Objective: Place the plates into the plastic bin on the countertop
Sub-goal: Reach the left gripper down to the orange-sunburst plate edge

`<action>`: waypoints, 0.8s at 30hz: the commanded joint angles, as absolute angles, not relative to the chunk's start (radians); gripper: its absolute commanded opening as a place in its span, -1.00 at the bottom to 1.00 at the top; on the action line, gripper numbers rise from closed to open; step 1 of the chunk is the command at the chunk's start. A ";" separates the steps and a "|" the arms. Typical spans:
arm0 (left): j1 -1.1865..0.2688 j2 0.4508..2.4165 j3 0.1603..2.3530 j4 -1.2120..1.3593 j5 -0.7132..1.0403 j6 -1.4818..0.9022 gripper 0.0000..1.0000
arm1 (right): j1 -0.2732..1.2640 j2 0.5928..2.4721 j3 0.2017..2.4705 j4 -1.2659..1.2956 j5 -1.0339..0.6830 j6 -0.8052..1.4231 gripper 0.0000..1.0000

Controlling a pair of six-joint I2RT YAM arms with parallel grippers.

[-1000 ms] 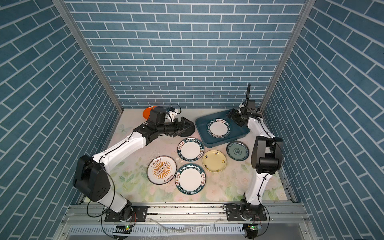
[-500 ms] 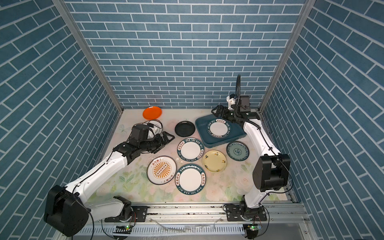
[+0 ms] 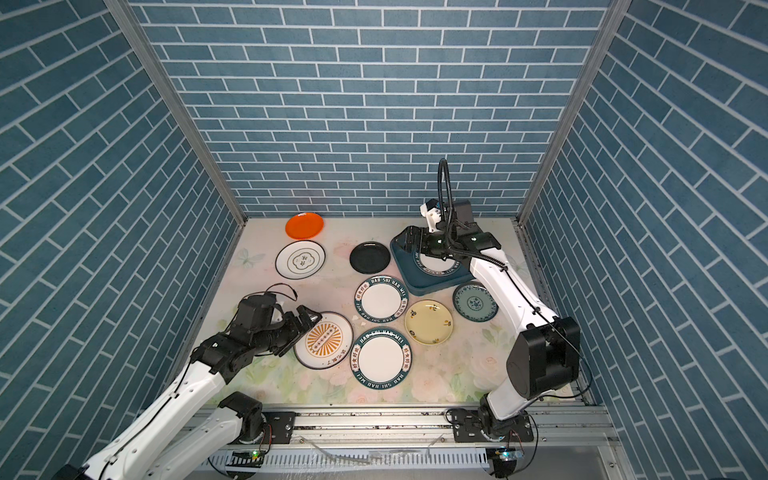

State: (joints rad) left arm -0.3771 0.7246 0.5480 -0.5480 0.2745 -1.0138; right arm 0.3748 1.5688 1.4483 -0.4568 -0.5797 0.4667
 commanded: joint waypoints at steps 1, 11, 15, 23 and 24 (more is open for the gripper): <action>-0.345 0.652 0.507 -0.673 0.254 -1.047 0.99 | 0.396 1.539 1.435 -0.453 -0.607 0.477 0.97; -0.299 0.602 0.390 -0.668 0.345 -1.058 0.93 | 0.428 1.546 1.440 -0.439 -0.598 0.490 0.97; -0.288 0.667 0.390 -0.655 0.364 -1.023 0.92 | 0.433 1.556 1.454 -0.429 -0.606 0.503 0.97; -0.237 0.753 0.350 -0.566 0.423 -0.995 0.85 | 0.443 1.571 1.443 -0.363 -0.612 0.560 0.97; -0.232 0.764 0.343 -0.543 0.436 -0.993 0.81 | 0.443 1.574 1.444 -0.361 -0.612 0.561 0.97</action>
State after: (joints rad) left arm -0.2523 0.7418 0.3725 -0.5987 0.3935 -1.0180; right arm 0.4351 1.5688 1.4353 -0.3988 -0.5983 0.5278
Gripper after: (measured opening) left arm 0.917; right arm 0.983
